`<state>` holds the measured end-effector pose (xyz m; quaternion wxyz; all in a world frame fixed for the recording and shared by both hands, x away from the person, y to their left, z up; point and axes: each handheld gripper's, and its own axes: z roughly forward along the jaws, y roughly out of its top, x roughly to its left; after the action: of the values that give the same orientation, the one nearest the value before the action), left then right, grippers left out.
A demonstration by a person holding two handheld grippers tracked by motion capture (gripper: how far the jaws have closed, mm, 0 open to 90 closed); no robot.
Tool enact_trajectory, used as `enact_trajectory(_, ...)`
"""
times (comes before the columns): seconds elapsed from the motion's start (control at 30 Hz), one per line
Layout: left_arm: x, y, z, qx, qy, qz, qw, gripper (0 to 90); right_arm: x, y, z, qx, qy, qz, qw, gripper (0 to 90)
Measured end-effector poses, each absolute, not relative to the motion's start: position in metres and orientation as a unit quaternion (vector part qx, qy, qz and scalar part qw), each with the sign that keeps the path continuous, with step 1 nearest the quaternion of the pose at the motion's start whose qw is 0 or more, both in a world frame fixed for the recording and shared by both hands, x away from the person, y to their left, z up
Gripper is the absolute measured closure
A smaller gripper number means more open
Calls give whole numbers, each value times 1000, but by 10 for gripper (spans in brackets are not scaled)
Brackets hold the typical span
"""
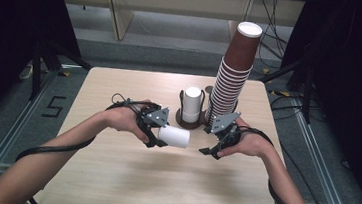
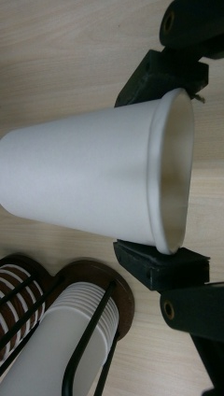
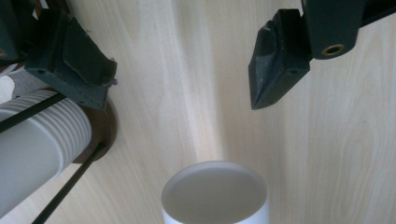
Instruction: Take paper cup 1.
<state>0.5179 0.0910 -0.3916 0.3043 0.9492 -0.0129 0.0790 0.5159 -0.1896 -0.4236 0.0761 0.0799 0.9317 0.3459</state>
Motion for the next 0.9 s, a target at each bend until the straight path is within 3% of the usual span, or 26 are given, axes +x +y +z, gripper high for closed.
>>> enact_trajectory(0.9, 528, 70, -381, 968, -39, 74, 238, 312, 521, -161, -406, 25, 944, 324, 63, 184)
